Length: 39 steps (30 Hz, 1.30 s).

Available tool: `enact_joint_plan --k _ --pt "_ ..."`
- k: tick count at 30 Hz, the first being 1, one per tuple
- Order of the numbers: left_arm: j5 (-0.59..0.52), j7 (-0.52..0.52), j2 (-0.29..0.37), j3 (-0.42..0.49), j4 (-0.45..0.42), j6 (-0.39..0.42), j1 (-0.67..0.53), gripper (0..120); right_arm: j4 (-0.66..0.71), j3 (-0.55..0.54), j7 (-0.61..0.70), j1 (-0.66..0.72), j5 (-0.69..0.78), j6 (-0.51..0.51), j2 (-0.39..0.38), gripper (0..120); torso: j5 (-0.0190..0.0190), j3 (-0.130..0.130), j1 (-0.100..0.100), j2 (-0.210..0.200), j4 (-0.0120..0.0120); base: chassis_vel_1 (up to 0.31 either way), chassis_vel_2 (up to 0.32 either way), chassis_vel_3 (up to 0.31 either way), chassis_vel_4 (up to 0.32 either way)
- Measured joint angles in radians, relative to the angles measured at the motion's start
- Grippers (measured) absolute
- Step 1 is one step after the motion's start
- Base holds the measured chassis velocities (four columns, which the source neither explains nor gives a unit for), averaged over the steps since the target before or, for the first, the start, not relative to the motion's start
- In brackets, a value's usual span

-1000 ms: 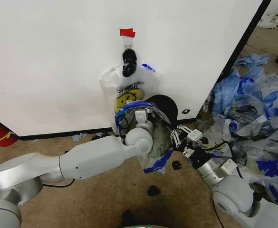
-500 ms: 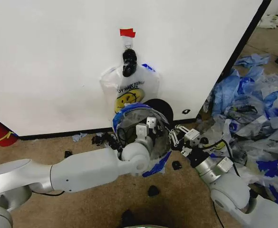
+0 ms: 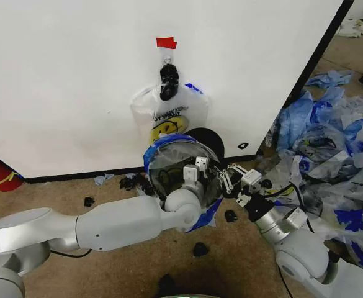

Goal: Pick up the garbage bag from the wall and place it over the trash bin.

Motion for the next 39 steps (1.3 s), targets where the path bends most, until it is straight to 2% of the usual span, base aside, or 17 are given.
enact_joint_plan --k 13,20,24,29,39 --pt "-0.039 -0.027 -0.001 -0.048 0.024 -0.006 -0.077 0 -0.002 0.0 0.001 -0.007 -0.005 -0.001 0.011 0 0.0001 0.0 0.0 0.0 -0.0001 0.0 0.0 0.0 0.0" --pt "-0.019 -0.03 -0.01 -0.048 0.043 -0.01 -0.025 0 0.003 0.004 0.001 -0.012 -0.006 0.0 0.011 0 0.0 0.0 0.0 0.0 -0.0001 0.0 0.0 0.0 0.0" --pt "-0.018 -0.036 0.004 -0.028 -0.006 -0.01 0.008 0 -0.01 0.002 0.001 -0.001 -0.003 0.004 0.011 0 0.0 0.0 0.0 0.0 -0.0001 0.0 0.0 0.0 0.0" --pt "-0.014 -0.04 -0.002 -0.014 -0.019 -0.01 0.042 0 -0.018 -0.006 0.0 0.01 -0.001 0.004 0.022 0 0.0 0.0 0.0 0.0 0.0001 0.0 0.0 0.0 0.0" --pt "-0.024 -0.031 -0.01 -0.029 -0.008 -0.025 0.004 0 -0.016 -0.001 0.002 -0.002 0.001 0.004 0.021 0 0.0 0.0 0.0 0.0 0.0 0.0 0.0 0.0 0.0"
